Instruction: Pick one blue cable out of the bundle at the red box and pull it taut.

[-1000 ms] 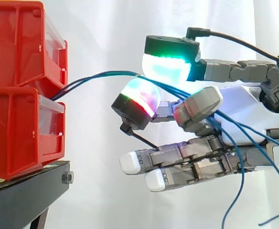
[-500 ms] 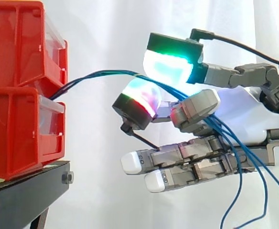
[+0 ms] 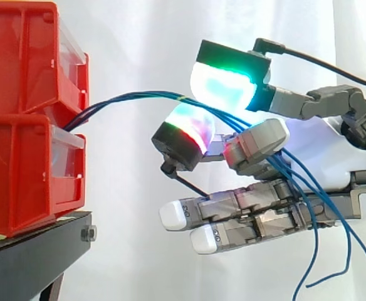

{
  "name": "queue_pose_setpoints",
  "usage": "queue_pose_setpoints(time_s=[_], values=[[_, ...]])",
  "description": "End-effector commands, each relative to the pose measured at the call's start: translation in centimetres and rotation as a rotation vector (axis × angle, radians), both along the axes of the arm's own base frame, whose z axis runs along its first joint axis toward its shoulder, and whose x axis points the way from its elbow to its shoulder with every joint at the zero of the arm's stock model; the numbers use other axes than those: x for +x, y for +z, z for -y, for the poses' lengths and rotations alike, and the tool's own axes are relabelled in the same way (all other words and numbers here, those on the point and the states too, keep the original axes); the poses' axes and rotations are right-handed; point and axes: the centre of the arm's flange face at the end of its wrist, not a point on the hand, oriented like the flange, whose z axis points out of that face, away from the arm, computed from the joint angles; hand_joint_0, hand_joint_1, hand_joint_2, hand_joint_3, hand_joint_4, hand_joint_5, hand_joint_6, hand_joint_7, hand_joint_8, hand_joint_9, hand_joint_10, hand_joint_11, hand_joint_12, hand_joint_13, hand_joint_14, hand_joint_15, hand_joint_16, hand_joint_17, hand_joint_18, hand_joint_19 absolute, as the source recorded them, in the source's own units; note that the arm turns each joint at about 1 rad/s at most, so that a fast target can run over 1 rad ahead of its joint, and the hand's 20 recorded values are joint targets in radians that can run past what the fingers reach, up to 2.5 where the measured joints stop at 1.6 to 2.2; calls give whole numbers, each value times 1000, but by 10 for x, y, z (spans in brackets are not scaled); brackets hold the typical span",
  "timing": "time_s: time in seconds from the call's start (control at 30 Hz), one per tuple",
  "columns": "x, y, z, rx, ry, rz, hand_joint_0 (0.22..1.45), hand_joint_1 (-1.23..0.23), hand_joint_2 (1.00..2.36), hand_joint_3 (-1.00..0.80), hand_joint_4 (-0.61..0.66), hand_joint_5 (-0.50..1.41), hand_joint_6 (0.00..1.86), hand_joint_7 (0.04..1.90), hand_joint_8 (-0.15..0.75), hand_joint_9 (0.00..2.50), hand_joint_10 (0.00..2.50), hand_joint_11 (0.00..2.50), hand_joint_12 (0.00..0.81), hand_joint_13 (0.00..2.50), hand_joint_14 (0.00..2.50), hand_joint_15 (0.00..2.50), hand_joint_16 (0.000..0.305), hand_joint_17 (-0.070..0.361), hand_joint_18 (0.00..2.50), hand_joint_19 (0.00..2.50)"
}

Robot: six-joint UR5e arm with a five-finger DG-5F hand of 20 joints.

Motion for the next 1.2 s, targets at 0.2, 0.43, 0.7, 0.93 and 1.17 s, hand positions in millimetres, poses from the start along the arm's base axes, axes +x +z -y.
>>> queue_pose_setpoints(time_s=[0.2,0.43,0.7,0.93,1.17], values=[[-9,-21,-2,-66,8,-55,665,-803,1006,-433,33,-151,908,1154,300,1345,15,1447,350,677,14,359,50,113,519,353],[-14,-44,0,-186,-21,-28,662,-797,1006,-426,37,-150,909,1153,299,1345,14,1446,352,674,14,351,50,113,518,353],[-11,-42,-3,-383,-42,-41,662,-793,1007,-424,41,-149,909,1150,301,1344,15,1451,355,673,15,354,50,113,517,362],[-10,-42,-7,-503,-37,-76,619,-730,1002,-473,58,-148,911,1092,307,1337,15,1451,355,668,14,358,51,114,508,365],[-10,-41,-14,-510,-33,-70,570,-621,1000,-500,85,-136,889,1114,317,1340,16,1421,361,666,14,360,52,116,502,371]])
